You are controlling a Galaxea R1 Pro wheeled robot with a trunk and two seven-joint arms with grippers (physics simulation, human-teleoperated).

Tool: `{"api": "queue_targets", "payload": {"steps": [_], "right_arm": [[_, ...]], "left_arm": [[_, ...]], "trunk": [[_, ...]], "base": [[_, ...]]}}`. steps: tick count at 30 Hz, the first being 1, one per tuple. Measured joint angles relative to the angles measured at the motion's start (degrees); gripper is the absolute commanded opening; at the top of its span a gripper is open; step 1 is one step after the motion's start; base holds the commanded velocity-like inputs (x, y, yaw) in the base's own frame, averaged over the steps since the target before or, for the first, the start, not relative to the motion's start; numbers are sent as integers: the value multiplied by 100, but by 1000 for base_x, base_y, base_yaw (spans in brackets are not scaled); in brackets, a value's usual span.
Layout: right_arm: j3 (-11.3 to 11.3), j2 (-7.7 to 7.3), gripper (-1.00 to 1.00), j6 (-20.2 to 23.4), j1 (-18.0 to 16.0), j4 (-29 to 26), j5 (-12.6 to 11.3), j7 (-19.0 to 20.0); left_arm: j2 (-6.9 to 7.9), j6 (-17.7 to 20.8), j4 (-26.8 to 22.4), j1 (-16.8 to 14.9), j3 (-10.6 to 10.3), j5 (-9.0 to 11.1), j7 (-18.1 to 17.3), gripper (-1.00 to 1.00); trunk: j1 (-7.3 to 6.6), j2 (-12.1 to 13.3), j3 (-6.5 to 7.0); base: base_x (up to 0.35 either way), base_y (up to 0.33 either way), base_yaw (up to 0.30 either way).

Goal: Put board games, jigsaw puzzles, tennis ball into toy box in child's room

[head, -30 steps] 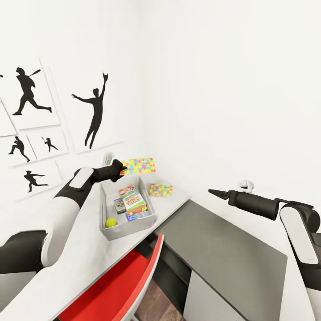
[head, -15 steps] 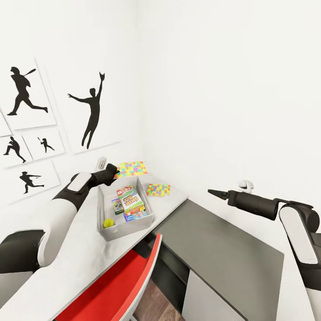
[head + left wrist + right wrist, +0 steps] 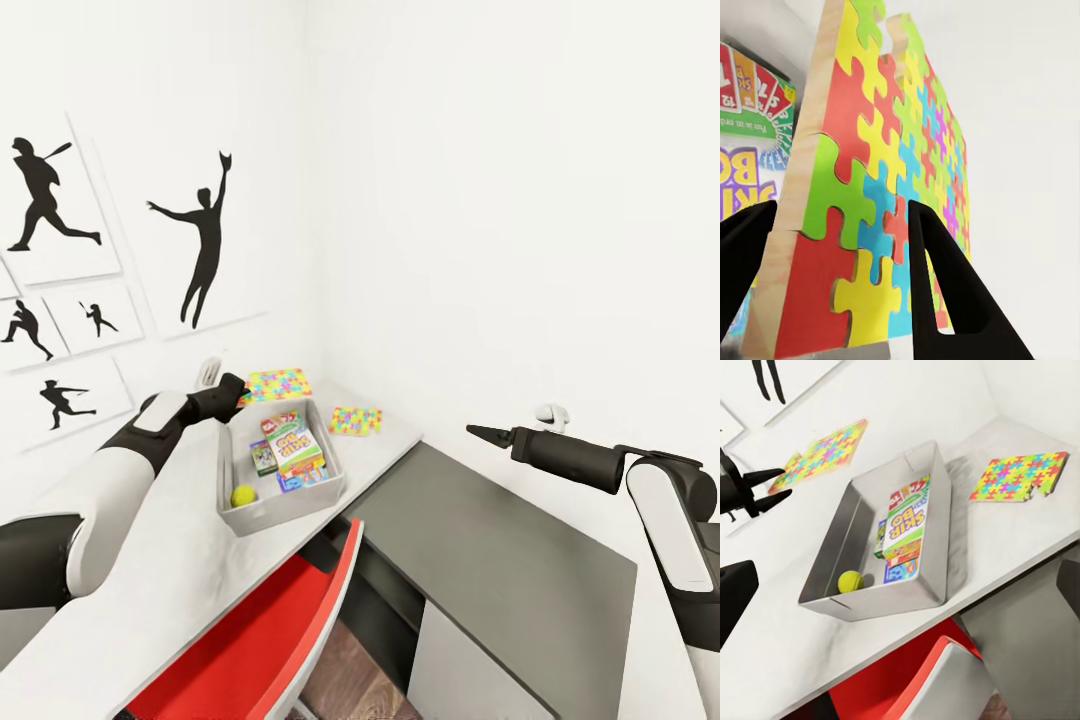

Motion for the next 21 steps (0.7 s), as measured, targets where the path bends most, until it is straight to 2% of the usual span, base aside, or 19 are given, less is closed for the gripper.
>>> {"api": "queue_targets", "payload": {"steps": [21], "right_arm": [[-2,-7,100,0,0,-2,0,0]], "left_arm": [[59,6,108,-13,-1,13,0,-100]], "trunk": [[0,-1,-196]], "base": [[0,0,0]]}}
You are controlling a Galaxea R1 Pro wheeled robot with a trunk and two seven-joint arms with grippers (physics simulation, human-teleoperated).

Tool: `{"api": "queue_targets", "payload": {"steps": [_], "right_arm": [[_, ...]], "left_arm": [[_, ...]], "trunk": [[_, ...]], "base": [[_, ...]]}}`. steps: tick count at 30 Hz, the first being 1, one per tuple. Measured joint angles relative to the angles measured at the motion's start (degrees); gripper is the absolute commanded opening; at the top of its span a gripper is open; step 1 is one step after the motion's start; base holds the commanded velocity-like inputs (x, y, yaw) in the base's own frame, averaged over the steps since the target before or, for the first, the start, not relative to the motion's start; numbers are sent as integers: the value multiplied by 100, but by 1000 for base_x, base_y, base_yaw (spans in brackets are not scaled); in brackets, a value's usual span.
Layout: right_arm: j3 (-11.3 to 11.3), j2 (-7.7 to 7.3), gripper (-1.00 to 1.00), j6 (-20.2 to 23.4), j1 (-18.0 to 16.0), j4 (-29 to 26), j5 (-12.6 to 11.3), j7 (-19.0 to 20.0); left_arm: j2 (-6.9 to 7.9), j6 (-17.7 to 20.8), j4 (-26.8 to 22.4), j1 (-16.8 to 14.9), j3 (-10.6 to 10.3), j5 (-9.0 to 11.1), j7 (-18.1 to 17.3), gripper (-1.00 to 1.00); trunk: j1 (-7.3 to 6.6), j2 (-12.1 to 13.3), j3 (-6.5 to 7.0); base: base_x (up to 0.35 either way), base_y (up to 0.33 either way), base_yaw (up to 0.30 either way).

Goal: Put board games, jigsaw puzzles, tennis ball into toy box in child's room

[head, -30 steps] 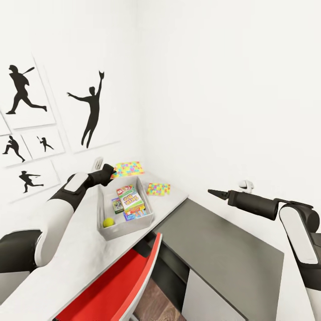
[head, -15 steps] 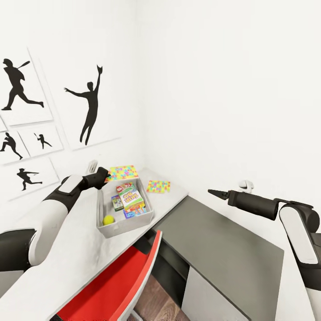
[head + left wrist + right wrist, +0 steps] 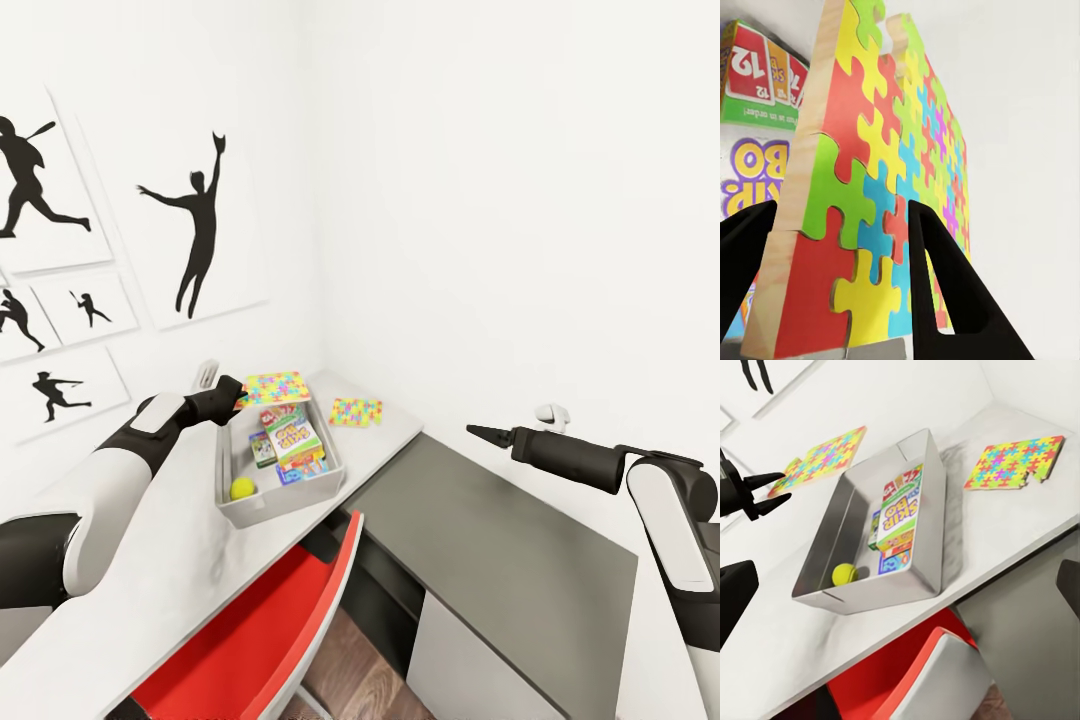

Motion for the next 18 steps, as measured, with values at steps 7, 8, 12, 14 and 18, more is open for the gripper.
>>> {"api": "queue_targets", "payload": {"steps": [7,8,12,14,18], "right_arm": [[-1,-2,100,0,0,0,0,0],[-1,-2,100,0,0,0,0,0],[-4,-2,100,0,0,-1,0,0],[-5,-2,100,0,0,-1,0,0],[-2,-2,100,0,0,-1,2,0]], "left_arm": [[-4,-1,1,0,2,1,0,-100],[-5,-1,1,0,2,1,0,-100],[-6,-7,1,0,4,6,3,-100],[-6,-9,1,0,7,7,4,-100],[-4,-51,-1,0,23,9,6,-100]], "trunk": [[0,0,-66],[0,0,-75],[0,0,-113],[0,0,-131],[0,0,-169]], "base": [[0,0,0],[0,0,0],[0,0,0],[0,0,0],[0,0,0]]}}
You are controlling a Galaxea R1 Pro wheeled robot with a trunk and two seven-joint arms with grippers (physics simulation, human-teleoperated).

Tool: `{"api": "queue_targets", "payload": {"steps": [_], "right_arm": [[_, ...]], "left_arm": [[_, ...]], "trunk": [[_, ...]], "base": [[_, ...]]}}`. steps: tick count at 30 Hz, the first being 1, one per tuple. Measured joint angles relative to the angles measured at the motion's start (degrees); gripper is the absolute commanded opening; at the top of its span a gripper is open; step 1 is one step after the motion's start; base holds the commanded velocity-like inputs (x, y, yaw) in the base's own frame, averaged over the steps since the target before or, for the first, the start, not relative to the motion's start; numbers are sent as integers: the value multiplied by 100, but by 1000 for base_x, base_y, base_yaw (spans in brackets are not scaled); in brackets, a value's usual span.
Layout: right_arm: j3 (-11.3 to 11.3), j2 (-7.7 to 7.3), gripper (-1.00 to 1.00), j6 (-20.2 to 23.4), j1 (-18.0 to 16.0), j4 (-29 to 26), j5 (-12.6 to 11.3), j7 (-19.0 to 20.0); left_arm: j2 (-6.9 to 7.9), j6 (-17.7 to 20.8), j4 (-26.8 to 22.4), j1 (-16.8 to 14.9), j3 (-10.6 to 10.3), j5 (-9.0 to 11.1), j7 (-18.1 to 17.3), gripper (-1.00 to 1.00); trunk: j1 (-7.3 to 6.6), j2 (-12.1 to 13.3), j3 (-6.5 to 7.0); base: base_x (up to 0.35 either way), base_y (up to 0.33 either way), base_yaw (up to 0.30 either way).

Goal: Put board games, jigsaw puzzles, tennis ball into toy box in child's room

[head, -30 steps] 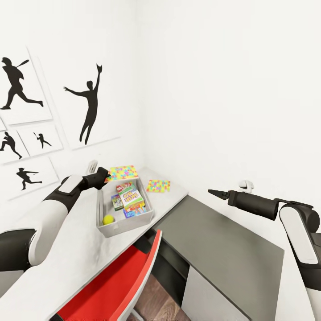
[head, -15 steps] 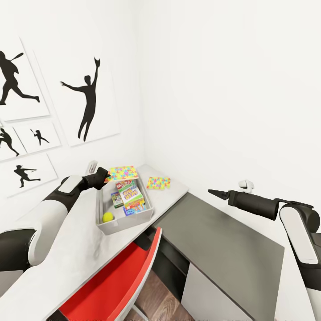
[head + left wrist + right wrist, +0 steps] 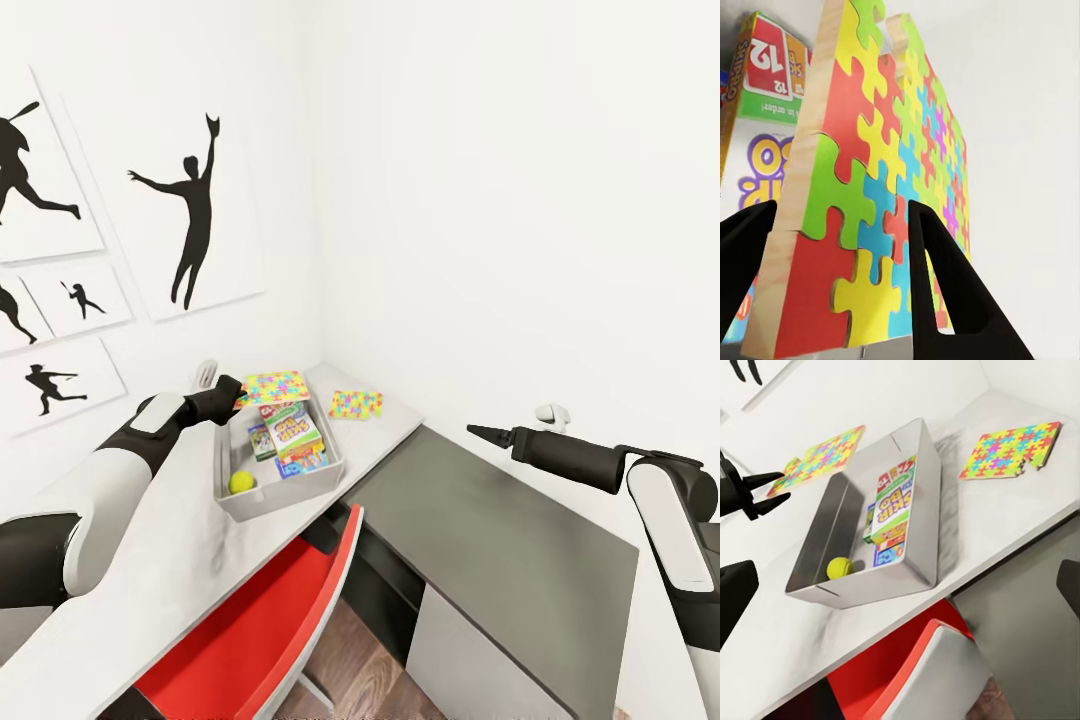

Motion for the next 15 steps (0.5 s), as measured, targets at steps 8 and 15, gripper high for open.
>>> {"api": "queue_targets", "payload": {"steps": [8,15], "right_arm": [[1,6,100,0,0,1,-2,0],[-2,6,100,0,0,0,-2,0]], "left_arm": [[-15,-143,-3,0,10,2,-6,-100],[-14,-189,-34,18,12,19,-44,-100]], "trunk": [[0,0,-75],[0,0,-141]], "base": [[0,0,0],[0,0,0]]}}
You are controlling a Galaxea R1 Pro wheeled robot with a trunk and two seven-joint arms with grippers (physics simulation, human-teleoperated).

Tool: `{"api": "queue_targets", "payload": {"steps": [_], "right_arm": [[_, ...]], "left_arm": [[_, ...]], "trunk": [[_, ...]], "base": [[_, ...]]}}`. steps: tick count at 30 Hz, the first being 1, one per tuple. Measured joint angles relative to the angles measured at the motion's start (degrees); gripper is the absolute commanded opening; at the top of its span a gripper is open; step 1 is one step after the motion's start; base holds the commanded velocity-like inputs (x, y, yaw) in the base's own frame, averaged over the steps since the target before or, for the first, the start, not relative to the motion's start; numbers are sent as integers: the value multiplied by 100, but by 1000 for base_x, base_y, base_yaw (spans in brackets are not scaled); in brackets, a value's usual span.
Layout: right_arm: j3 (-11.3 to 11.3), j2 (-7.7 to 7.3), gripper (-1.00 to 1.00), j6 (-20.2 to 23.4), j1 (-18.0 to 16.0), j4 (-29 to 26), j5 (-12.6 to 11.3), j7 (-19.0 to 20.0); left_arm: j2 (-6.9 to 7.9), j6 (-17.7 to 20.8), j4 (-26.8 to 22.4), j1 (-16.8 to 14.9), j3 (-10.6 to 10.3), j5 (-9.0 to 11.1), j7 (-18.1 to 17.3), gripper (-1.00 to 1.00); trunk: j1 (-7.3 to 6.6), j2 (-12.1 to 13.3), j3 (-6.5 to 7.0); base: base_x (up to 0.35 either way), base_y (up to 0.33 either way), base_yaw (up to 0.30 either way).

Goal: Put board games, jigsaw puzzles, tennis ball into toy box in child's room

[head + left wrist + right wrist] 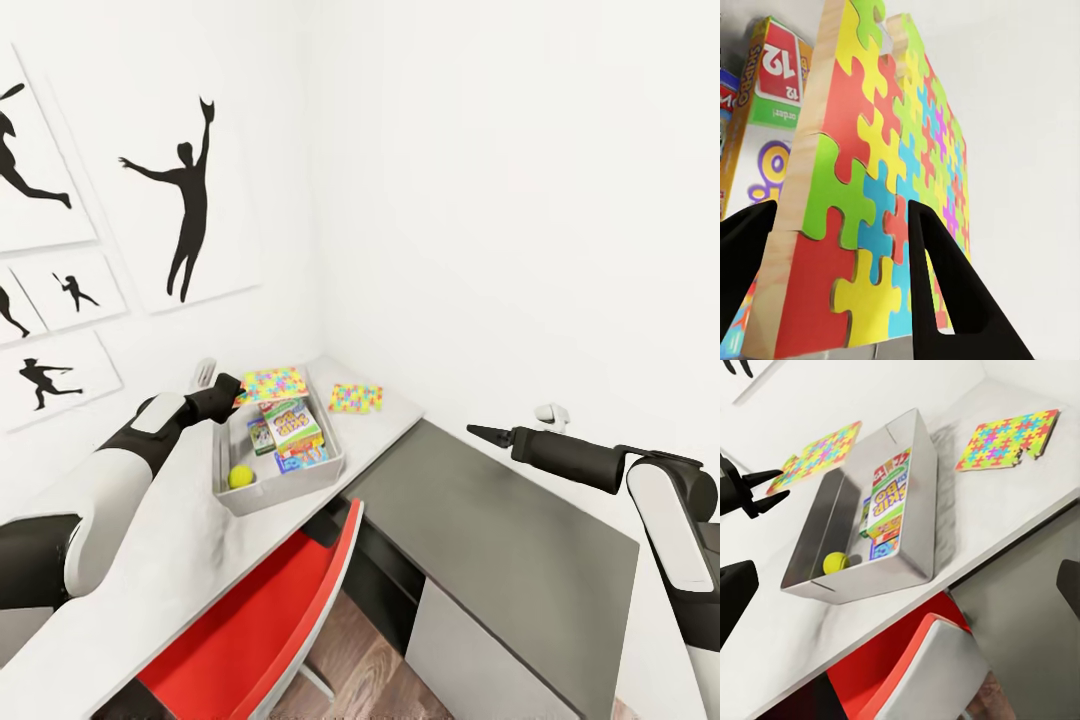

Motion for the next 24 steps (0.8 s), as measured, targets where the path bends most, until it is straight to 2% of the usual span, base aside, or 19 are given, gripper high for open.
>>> {"api": "queue_targets", "payload": {"steps": [9,24], "right_arm": [[-27,-11,100,0,0,1,0,0],[-32,-7,100,0,0,0,2,0]], "left_arm": [[-10,-39,-53,55,-23,-5,-35,-100],[-16,-90,-60,174,-21,0,-65,-100]], "trunk": [[0,0,-84],[0,-1,-225]], "base": [[3,0,0],[96,0,0]]}}
